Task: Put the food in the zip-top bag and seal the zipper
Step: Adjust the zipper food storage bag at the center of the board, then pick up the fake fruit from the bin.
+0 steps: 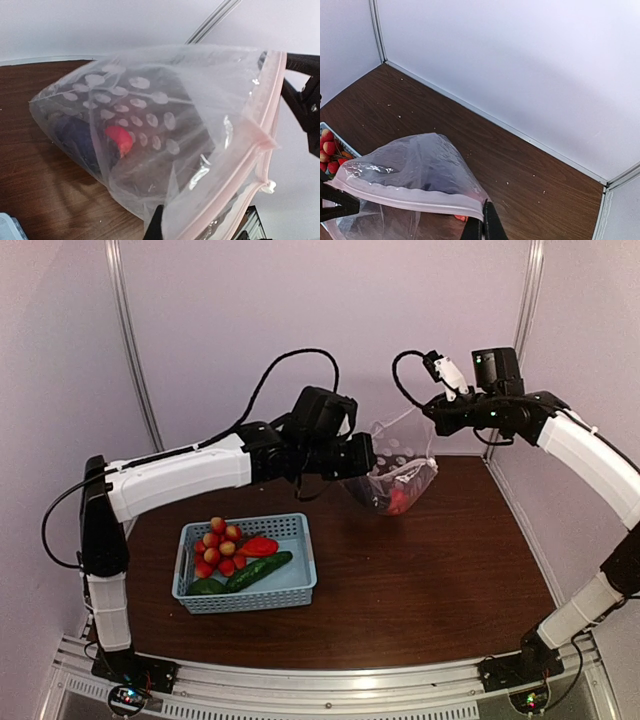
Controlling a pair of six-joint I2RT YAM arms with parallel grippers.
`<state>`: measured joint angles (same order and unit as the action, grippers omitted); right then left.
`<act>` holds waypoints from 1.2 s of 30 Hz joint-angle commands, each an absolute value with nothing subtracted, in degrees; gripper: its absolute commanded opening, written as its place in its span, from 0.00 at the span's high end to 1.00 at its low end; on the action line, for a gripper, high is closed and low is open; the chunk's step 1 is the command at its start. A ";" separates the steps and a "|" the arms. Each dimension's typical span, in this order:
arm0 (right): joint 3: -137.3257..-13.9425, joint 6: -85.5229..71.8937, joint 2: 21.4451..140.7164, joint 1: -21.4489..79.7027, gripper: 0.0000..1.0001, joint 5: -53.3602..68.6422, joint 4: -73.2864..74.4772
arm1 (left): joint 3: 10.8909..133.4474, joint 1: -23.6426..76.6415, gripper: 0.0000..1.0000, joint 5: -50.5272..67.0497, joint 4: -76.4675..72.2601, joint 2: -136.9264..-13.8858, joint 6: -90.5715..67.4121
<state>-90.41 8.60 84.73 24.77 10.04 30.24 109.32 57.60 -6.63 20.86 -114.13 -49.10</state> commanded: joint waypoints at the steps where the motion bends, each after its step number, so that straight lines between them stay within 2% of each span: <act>1: -85.78 12.45 83.33 25.14 1.00 0.94 31.75 | 101.46 58.58 1.00 -10.51 22.99 -112.67 -48.38; 4: -85.94 12.25 84.07 25.33 1.00 0.90 32.47 | 101.94 57.79 1.00 -4.83 19.57 -114.08 -48.87; 7: -88.06 12.42 85.49 25.32 1.00 -0.44 32.57 | 107.03 58.11 1.00 -5.64 17.80 -115.97 -47.06; 8: -89.02 12.44 85.90 25.27 1.00 -1.72 32.49 | 108.30 57.96 0.97 -5.29 16.29 -116.35 -45.67; 10: -91.92 13.01 87.01 24.83 1.00 -4.49 32.77 | 110.01 57.81 0.57 -2.58 12.05 -116.33 -41.60; 11: -93.45 13.23 87.47 24.29 1.00 -6.50 32.90 | 110.64 57.81 0.43 -1.42 10.32 -116.17 -39.57; 12: -95.17 13.29 87.86 23.53 1.00 -7.50 33.03 | 111.08 57.83 0.36 -0.87 10.22 -115.62 -37.76; 15: -99.41 13.09 88.34 21.12 1.00 -8.81 34.02 | 107.62 57.79 0.28 -3.01 12.11 -111.85 -33.69; 18: -99.25 13.16 86.67 20.39 1.00 -9.63 33.77 | 100.13 57.29 0.25 -8.70 16.67 -106.17 -33.05; 21: -93.57 11.44 83.17 20.82 1.00 -6.47 32.65 | 87.49 56.85 0.23 -11.69 17.50 -98.74 -33.63; 25: -80.21 12.52 81.11 25.57 1.00 5.97 32.65 | 74.81 56.74 0.21 -15.47 19.28 -88.09 -35.14; 28: -76.74 12.65 83.44 27.19 1.00 11.77 34.99 | 69.37 56.48 0.20 -20.19 24.10 -82.75 -36.99; 36: -76.20 12.80 83.14 27.11 1.00 12.67 33.85 | 63.10 55.04 0.18 -22.63 33.04 -77.11 -43.11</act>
<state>-74.83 12.51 84.79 27.40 9.56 34.52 65.34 55.68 -19.86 28.16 -78.26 -39.11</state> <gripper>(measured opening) 0.006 0.819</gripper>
